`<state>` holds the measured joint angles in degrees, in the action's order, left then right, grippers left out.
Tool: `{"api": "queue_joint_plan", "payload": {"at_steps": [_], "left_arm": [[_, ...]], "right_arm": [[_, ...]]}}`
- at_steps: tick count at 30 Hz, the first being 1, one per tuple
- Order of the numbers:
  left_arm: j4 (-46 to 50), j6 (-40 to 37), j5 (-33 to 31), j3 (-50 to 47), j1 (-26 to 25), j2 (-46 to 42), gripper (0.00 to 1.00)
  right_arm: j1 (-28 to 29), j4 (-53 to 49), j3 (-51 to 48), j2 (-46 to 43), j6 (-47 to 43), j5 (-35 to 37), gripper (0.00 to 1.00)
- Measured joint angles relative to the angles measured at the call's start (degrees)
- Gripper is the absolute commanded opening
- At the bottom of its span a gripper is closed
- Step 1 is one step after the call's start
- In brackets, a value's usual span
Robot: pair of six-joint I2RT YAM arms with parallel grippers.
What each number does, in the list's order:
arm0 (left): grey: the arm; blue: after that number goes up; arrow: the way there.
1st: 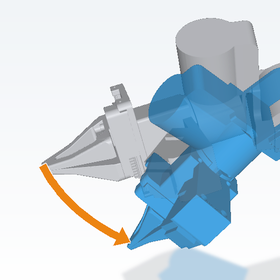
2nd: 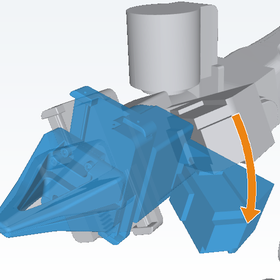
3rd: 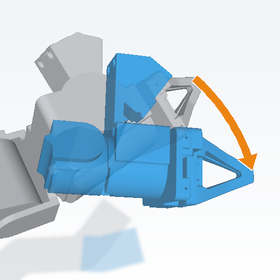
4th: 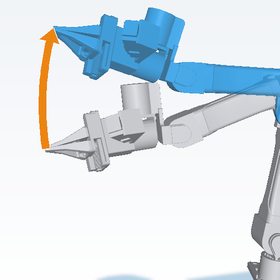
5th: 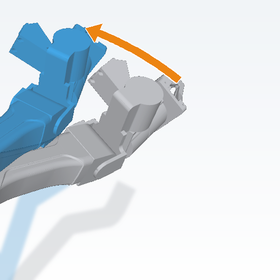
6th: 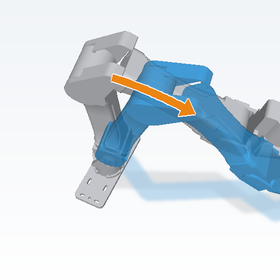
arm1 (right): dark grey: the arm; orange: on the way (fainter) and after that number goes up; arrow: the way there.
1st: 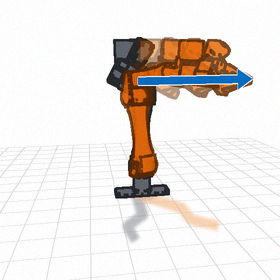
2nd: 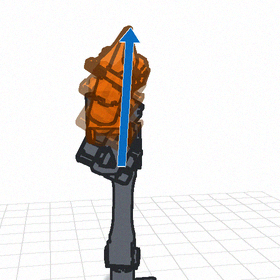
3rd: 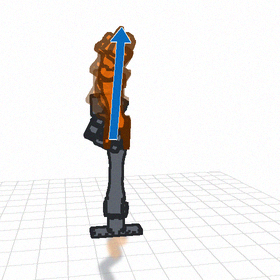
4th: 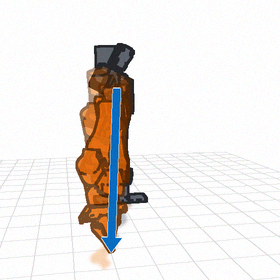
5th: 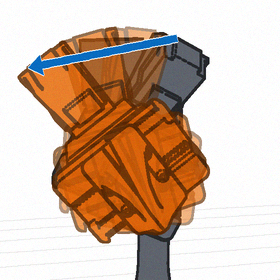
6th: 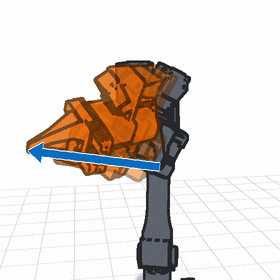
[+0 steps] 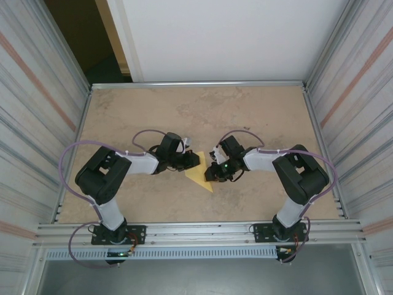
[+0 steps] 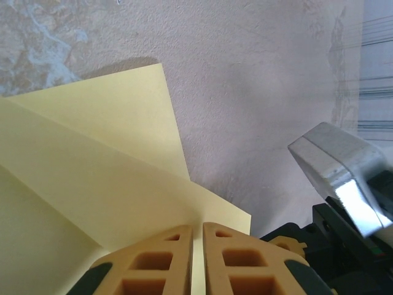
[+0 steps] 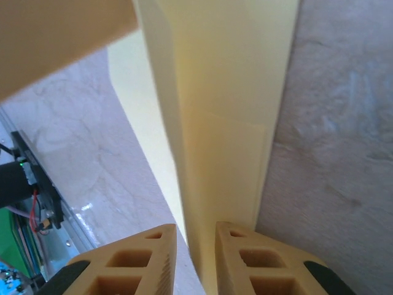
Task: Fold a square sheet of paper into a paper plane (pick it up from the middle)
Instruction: Fourth fold the wing at the center of the table.
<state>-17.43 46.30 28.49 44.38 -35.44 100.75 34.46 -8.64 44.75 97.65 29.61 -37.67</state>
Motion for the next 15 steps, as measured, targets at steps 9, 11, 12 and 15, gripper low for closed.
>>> {"api": "queue_joint_plan", "payload": {"at_steps": [9,11,12,15], "left_arm": [[0.1,0.0,0.0,0.3,0.6,1.1,0.14],[0.1,0.0,0.0,0.3,0.6,1.5,0.14],[0.1,0.0,0.0,0.4,0.7,1.8,0.14],[0.2,0.0,0.0,0.4,1.0,2.2,0.14]], "right_arm": [[0.0,-0.2,-0.5,0.0,0.2,0.3,0.12],[0.0,-0.2,-0.5,0.2,0.2,0.3,0.11],[-0.1,-0.2,-0.5,0.4,0.2,0.3,0.11],[-0.3,-0.2,-0.5,0.9,0.2,0.3,0.10]]}}
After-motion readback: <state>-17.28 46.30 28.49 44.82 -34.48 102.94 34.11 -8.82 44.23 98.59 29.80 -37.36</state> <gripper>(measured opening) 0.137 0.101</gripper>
